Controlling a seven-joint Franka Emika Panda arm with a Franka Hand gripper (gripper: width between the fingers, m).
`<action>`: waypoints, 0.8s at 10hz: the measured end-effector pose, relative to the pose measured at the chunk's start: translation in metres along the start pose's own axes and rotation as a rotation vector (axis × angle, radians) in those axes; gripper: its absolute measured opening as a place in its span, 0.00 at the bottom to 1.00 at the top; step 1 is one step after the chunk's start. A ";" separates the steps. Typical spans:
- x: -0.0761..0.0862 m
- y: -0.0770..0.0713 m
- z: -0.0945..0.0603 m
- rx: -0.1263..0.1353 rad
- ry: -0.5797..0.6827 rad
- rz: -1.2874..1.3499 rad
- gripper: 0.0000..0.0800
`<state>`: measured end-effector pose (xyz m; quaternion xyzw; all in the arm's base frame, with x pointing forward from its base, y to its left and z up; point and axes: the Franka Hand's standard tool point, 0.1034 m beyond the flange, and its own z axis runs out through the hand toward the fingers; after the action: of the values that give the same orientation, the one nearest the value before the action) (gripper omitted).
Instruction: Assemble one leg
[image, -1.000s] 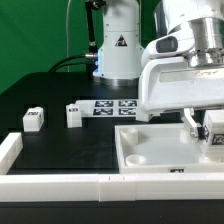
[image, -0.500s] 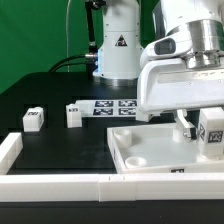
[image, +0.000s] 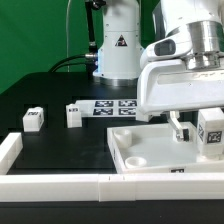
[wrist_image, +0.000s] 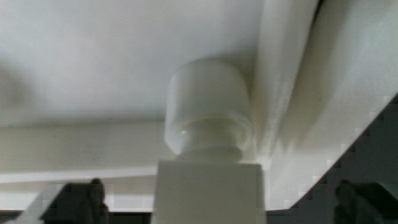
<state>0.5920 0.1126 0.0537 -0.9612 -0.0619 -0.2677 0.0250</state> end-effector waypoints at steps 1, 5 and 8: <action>0.000 0.000 0.000 0.001 -0.002 0.001 0.81; 0.025 -0.001 -0.025 0.020 -0.029 0.004 0.81; 0.026 -0.004 -0.025 0.032 -0.057 0.004 0.81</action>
Offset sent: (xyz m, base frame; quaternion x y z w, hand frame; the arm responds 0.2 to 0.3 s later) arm 0.0024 -0.0084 0.0345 -0.0156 -0.0356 -0.0075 0.9992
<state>0.6010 0.1170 0.0883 -0.9681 -0.0647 -0.2390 0.0390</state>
